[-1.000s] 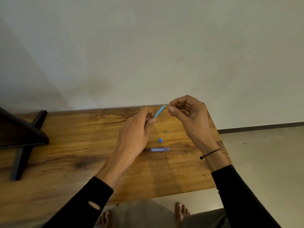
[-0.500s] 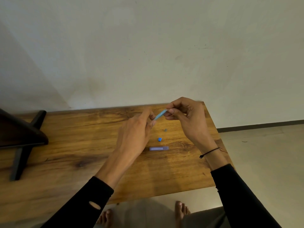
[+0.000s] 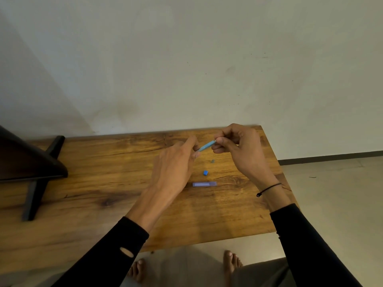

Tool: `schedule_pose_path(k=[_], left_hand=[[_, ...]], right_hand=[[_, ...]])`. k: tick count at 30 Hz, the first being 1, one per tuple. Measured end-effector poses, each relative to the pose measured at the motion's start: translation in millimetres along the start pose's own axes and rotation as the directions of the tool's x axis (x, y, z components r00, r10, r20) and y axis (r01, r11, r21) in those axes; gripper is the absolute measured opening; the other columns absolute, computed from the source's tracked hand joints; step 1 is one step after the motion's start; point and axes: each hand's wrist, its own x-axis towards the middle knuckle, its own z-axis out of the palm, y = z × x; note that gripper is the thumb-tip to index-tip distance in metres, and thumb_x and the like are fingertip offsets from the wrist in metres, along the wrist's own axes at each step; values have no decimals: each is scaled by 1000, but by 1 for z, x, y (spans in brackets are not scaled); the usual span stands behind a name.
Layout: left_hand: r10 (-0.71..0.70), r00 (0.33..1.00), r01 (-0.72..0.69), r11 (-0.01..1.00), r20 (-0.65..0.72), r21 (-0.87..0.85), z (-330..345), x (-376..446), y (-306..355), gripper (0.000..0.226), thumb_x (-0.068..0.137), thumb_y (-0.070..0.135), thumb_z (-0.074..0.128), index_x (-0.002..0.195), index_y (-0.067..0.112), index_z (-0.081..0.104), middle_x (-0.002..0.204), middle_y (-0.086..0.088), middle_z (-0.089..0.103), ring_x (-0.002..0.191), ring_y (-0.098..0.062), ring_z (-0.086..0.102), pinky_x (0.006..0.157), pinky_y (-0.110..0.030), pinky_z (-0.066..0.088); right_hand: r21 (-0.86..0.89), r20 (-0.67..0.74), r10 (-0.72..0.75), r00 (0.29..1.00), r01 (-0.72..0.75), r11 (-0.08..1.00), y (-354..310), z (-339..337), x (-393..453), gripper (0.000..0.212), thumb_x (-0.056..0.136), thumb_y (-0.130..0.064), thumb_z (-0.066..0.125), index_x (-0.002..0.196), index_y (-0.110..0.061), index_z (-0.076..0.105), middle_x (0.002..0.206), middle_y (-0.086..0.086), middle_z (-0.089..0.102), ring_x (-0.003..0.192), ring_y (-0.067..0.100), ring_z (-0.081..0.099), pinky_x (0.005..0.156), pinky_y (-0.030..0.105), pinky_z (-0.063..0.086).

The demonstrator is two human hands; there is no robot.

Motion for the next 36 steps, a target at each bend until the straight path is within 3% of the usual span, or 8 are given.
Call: schedule_pose_path(k=[10, 15, 18, 22, 25, 27, 32, 36], left_hand=[[28, 999, -24, 993, -34, 119, 5, -1, -4, 10, 112, 40, 51, 116, 30, 52, 99, 6, 67, 73, -17, 58, 57, -31, 31], [41, 998, -37, 995, -45, 98, 5, 0, -4, 12, 112, 35, 54, 120, 27, 54, 98, 6, 69, 77, -18, 64, 62, -31, 35], [16, 996, -18, 1000, -87, -18, 0, 3, -4, 10, 110, 36, 58, 115, 27, 59, 97, 9, 73, 79, -13, 64, 59, -28, 34], [-11, 996, 4, 998, -91, -70, -3, 4, -7, 13, 110, 41, 56, 116, 30, 60, 102, 12, 75, 79, -7, 65, 58, -21, 39], [-16, 995, 8, 996, -95, -86, -2, 4, -9, 13, 110, 42, 56, 114, 29, 60, 100, 12, 75, 76, -5, 63, 57, -17, 35], [-13, 995, 4, 996, -98, -90, 0, 4, -9, 14, 109, 41, 57, 114, 29, 60, 101, 13, 76, 76, -4, 64, 58, -17, 39], [-21, 993, 11, 996, -113, -90, 0, 5, -11, 11, 109, 41, 57, 113, 31, 59, 99, 14, 76, 79, -5, 65, 58, -18, 38], [-34, 994, 26, 997, -103, -79, -4, 3, -13, 11, 109, 42, 57, 112, 31, 59, 100, 15, 76, 76, -2, 61, 56, -16, 30]], right_hand=[[-51, 34, 74, 997, -72, 996, 3, 1, 1, 17, 99, 2, 70, 89, -10, 75, 77, 6, 79, 70, 18, 81, 68, 25, 66], [141, -4, 39, 999, -38, 989, 7, 6, 1, 3, 99, -2, 73, 99, -2, 76, 81, 9, 81, 76, 21, 82, 69, 26, 65], [159, 39, -86, 996, 79, 984, 9, 5, 2, 31, 97, -4, 76, 124, -18, 72, 95, 10, 80, 90, 24, 81, 76, 31, 67], [-200, 101, -119, 988, 138, 970, 29, -1, 7, 49, 95, 0, 76, 128, -35, 65, 100, -4, 73, 89, 12, 74, 75, 29, 65], [-567, 168, -59, 984, 146, 811, 50, 6, 5, 48, 95, 2, 73, 129, -30, 63, 108, -6, 62, 88, 8, 64, 75, 28, 57], [-694, 237, -1, 972, 170, 700, 61, 16, 1, 46, 94, -3, 75, 131, -25, 60, 115, -1, 59, 95, 18, 65, 80, 41, 61], [-797, 244, -32, 969, 219, 563, 68, 30, -4, 19, 97, 0, 64, 97, -18, 60, 100, 3, 60, 85, 29, 65, 67, 43, 55], [-588, 63, -24, 998, 56, 807, 54, 19, 6, 14, 98, -4, 71, 93, -18, 69, 87, -4, 70, 75, 12, 67, 68, 31, 61]])
